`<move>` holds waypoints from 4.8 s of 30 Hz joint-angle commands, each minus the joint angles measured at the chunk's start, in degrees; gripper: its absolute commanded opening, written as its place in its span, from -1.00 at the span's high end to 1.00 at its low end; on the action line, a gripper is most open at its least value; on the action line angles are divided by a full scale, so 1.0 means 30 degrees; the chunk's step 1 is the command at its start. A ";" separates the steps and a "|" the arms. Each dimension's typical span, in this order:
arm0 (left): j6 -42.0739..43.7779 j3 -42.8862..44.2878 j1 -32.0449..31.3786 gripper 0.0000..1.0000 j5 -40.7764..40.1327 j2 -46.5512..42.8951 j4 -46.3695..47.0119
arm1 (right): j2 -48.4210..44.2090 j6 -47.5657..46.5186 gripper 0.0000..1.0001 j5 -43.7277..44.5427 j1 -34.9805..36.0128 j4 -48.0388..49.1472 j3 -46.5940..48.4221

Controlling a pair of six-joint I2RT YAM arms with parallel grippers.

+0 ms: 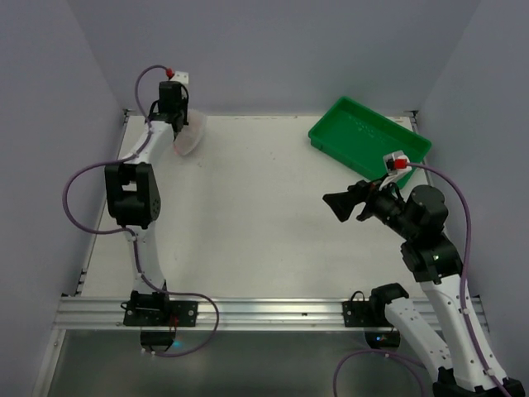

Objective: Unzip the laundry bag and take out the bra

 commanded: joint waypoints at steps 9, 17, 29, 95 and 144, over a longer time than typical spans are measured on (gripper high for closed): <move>-0.5069 -0.7914 -0.7267 1.00 -0.4599 -1.0067 -0.6072 | -0.0963 0.0092 -0.97 -0.0660 0.0087 0.0980 -0.0612; -0.8049 -1.0909 -1.3797 0.94 -0.8175 -1.2862 -0.8563 | -0.1287 0.0533 -0.97 -0.1600 0.0116 0.2068 -0.1609; -1.0695 -0.9357 -1.8755 -0.84 -0.5781 -1.2125 -0.7511 | -0.0877 0.0856 -0.97 -0.0046 0.0146 0.1569 -0.1521; -1.7316 -2.4972 -1.1578 0.13 0.8901 -1.6611 0.7727 | 1.3918 0.5602 0.31 0.2679 0.4365 0.5729 -0.3308; -2.4581 -2.2863 -1.1578 1.00 0.0903 -2.0801 0.2334 | 1.3946 0.8208 0.07 0.2708 1.0663 1.0240 -0.2019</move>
